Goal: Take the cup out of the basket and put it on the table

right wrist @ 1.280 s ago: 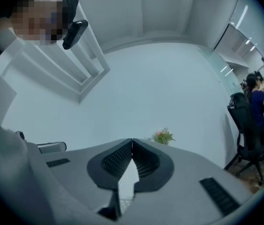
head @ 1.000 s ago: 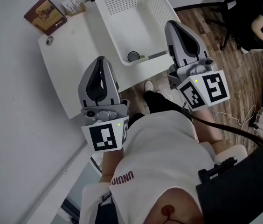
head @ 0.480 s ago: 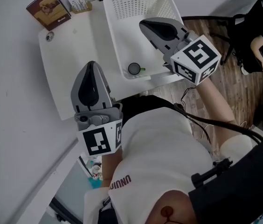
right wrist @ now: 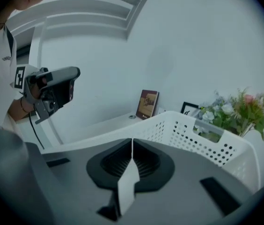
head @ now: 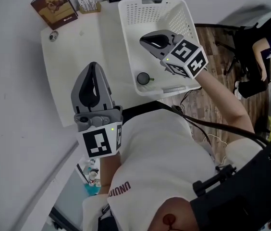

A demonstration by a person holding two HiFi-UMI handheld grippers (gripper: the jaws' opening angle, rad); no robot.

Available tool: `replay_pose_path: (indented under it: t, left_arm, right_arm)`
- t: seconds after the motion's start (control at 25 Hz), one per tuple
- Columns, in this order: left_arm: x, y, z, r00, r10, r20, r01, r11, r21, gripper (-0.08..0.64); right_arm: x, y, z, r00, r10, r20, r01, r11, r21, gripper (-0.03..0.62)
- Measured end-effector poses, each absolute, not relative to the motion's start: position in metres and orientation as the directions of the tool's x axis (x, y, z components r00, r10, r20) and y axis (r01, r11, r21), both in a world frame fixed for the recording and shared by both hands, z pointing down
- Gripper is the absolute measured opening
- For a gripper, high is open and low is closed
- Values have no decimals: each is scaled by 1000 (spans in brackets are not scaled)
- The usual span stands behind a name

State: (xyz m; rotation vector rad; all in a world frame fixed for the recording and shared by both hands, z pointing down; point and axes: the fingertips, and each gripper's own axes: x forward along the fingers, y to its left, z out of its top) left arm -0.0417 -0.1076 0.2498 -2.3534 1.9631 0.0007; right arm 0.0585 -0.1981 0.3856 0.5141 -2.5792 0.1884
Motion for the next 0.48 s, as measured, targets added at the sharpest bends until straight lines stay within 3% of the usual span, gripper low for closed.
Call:
replay_pose_path:
  t: [0.28, 0.4, 0.48]
  left_arm:
    - [-45, -126, 261, 213, -977, -31, -976, -211, -46, 11]
    - [-42, -130, 270, 215, -977, 15, -977, -215, 6, 11]
    - [-41, -132, 272, 217, -976, 27, -976, -217, 15, 11]
  right_arm:
    - [55, -180, 436, -758, -181, 627, -283, 957, -66, 31]
    - [54, -169, 457, -730, -112, 674, -239, 966, -98, 102]
    - [53, -161, 471, -708, -67, 703, -210, 971, -118, 110]
